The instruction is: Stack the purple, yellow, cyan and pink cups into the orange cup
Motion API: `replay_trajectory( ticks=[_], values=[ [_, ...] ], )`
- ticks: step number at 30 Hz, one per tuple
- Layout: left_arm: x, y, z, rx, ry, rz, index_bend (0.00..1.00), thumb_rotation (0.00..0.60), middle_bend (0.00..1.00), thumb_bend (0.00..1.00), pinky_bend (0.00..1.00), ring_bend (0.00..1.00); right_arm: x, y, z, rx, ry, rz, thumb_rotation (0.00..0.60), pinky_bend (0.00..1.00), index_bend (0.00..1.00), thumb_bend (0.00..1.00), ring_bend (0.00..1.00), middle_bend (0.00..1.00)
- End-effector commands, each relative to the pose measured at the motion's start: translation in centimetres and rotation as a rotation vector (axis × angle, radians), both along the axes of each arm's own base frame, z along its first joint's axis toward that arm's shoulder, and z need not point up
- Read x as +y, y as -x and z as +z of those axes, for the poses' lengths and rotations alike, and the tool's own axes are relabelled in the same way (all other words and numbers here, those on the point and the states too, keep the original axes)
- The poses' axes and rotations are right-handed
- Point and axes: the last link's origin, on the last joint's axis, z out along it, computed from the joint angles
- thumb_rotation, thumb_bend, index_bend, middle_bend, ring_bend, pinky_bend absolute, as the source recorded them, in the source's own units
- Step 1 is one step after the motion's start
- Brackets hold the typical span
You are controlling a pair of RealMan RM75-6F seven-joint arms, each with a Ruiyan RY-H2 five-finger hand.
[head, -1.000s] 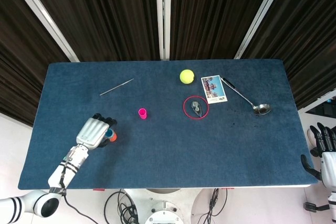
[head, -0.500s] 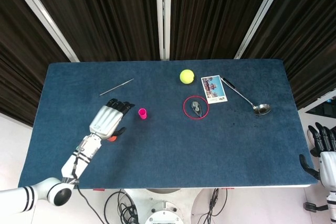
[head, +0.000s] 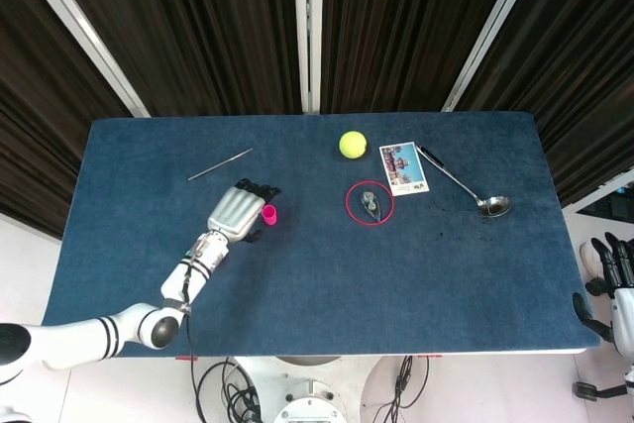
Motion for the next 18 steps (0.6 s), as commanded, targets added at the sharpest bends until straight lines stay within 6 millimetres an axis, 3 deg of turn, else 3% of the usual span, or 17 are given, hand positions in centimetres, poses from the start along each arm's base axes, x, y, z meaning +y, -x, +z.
replay_trajectory(
  ticks=[1,6,12,18],
  values=[
    [0.4,-0.2,-1.2,0.014,0.024,0.011,0.17,0.6,0.22,0.24,0.18,0.21,0.0,0.1,0.2,0.0,0.004,-0.002,0.6,0.0,0.0,0.31,0.0,0.0],
    [1.0,0.0,-2.1,0.035,0.029,0.025,0.19,0.6,0.24,0.24,0.18,0.25,-0.1,0.3,0.2,-0.003,0.002,-0.006,0.6,0.0,0.01,0.31,0.0,0.0],
    [1.4,0.1,-2.5,0.042,0.014,0.02,0.28,0.6,0.31,0.24,0.22,0.4,-0.2,0.4,0.2,-0.003,0.001,-0.008,0.6,0.0,0.01,0.31,0.0,0.0],
    [1.7,0.3,-2.8,0.045,0.012,0.018,0.35,0.6,0.34,0.25,0.24,0.44,-0.2,0.4,0.2,-0.002,-0.002,-0.01,0.6,0.0,0.01,0.31,0.0,0.0]
  ],
)
